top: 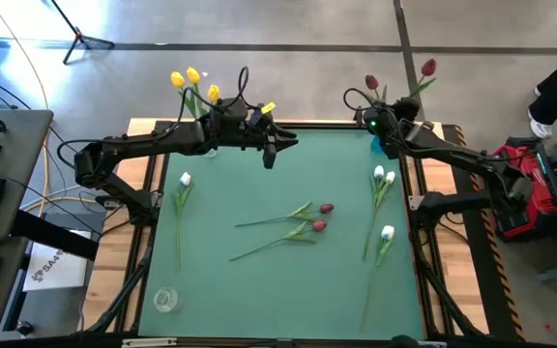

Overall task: Sort flowers into vase by color
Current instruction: Put the left red tulip into the blue vase, then put the top red tulip into the blue vase

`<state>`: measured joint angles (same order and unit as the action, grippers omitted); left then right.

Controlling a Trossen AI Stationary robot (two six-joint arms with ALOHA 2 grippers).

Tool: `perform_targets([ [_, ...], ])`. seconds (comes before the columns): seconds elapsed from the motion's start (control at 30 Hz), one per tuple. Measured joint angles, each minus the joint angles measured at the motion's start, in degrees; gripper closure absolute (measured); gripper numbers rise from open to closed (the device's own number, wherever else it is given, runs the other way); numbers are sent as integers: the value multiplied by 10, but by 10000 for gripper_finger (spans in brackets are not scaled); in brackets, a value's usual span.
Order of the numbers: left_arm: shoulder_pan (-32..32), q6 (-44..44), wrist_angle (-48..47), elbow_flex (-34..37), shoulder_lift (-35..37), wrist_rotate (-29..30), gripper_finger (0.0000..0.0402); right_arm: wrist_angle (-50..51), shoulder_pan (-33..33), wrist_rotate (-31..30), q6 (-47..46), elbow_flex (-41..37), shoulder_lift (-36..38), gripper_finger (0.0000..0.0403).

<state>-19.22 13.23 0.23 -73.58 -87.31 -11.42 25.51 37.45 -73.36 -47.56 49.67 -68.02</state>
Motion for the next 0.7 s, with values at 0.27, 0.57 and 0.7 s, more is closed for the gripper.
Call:
perform_targets([
  [0.27, 0, 0, 0, 0, 0, 0, 317, -1, 0, 60, 13, 0, -10, 382],
  [0.57, 0, 1, -1, 0, 0, 0, 317, -5, 2, 115, 75, 1, -9, 302],
  [0.7, 0, 1, -8, 0, 0, -1, 317, 3, 2, 182, 67, 8, -7, 266],
])
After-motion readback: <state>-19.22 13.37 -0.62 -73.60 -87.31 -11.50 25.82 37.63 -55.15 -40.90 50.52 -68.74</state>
